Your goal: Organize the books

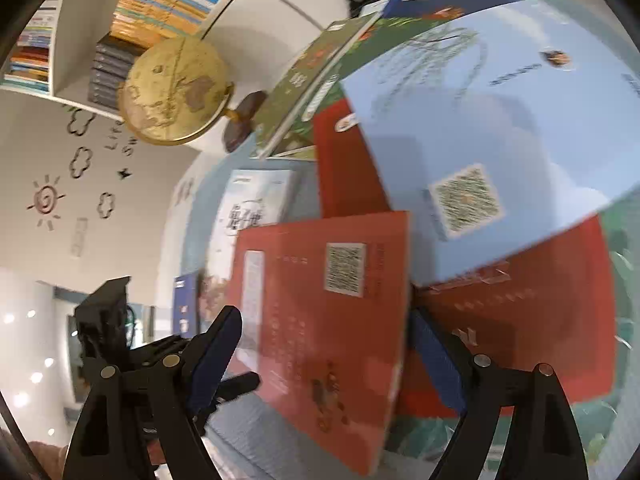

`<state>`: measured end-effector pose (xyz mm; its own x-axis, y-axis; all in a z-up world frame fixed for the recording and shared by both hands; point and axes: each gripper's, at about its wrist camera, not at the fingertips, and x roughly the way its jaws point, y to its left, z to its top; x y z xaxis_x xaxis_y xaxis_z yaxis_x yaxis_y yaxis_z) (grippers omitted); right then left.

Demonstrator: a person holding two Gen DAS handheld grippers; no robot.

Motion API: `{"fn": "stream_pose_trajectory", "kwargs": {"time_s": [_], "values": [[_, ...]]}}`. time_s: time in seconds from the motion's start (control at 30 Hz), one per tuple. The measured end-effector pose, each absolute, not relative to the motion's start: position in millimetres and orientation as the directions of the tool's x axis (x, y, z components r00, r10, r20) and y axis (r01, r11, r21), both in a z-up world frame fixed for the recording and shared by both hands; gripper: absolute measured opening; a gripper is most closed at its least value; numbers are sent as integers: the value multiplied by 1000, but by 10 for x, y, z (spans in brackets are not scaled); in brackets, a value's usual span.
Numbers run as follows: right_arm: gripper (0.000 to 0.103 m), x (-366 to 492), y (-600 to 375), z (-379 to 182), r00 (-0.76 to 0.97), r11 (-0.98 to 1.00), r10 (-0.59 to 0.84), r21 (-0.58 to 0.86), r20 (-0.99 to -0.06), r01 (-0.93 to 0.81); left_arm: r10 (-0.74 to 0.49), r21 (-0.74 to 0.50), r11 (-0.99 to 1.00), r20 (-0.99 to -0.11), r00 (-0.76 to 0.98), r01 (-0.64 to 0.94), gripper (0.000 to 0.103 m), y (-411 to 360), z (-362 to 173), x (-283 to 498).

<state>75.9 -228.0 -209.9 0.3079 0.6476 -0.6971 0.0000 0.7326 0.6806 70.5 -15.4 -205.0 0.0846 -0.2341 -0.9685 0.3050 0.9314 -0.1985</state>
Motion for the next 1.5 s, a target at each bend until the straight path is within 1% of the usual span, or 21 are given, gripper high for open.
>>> {"fn": "stream_pose_trajectory", "kwargs": {"time_s": [0.03,0.07,0.17,0.27,0.4,0.5,0.57,0.67,0.77,0.8,0.87,0.9,0.93,0.97,1.0,1.07,1.13,1.17,1.27,1.37,1.5], "values": [[89,779,-2269,-2101,306,729,653,684,-693,-7,-225,-187,933,-970,94,309,91,-205,-2071,702],[89,799,-2251,-2099,295,724,663,690,-688,-17,-205,-164,935,-973,102,313,94,-238,-2089,707],[89,811,-2248,-2085,250,693,703,720,-666,-27,-147,-101,939,-982,118,330,94,-318,-2116,693],[88,755,-2346,-2013,257,624,763,779,-593,-56,-178,-133,938,-977,116,322,94,-294,-2109,701],[87,808,-2393,-2172,246,656,734,755,-633,-11,-236,-195,931,-967,101,308,94,-188,-2092,725],[87,876,-2397,-2175,288,636,743,772,-604,-20,-244,-203,925,-965,92,322,95,-188,-2089,720],[91,920,-2349,-2184,300,624,751,780,-588,-32,-254,-211,921,-963,95,327,97,-160,-2074,718],[92,973,-2316,-2175,293,600,767,800,-571,-9,-257,-212,920,-961,100,329,98,-90,-2054,708],[91,938,-2357,-2040,294,522,822,852,-487,-46,-273,-228,919,-957,101,322,98,-13,-2040,689],[89,905,-2365,-1958,288,472,854,878,-434,-77,-285,-240,918,-953,103,316,98,16,-2030,681],[75,860,-2341,-1865,255,371,907,922,-334,-110,-313,-269,914,-944,108,304,98,83,-2020,680],[70,853,-2306,-1848,241,368,912,922,-333,-118,-321,-277,912,-941,108,303,98,99,-2018,679],[62,852,-2271,-1845,232,392,904,912,-358,-122,-327,-283,909,-939,106,305,98,110,-2014,678],[59,867,-2214,-1887,215,450,882,885,-420,-117,-328,-283,909,-939,106,306,98,120,-2014,680],[55,882,-2188,-1930,204,476,870,873,-449,-108,-327,-282,909,-939,106,307,98,134,-2011,682],[40,900,-2158,-2046,190,500,857,862,-480,-78,-327,-282,908,-939,105,310,98,156,-2003,680],[18,891,-2169,-2092,194,528,839,846,-508,-67,-330,-284,908,-938,108,307,98,171,-1994,674],[12,884,-2174,-2100,202,547,825,835,-527,-56,-329,-284,910,-938,109,303,98,171,-2004,669],[8,843,-2168,-2039,216,554,818,831,-533,-50,-337,-302,915,-936,98,268,97,199,-2003,744],[8,766,-2046,-1761,218,581,808,804,-548,-130,-454,-434,881,-887,78,190,93,311,-1945,839],[8,664,-1997,-1321,267,630,772,749,-577,-205,-586,-572,807,-806,83,145,93,323,-1839,902]]}}
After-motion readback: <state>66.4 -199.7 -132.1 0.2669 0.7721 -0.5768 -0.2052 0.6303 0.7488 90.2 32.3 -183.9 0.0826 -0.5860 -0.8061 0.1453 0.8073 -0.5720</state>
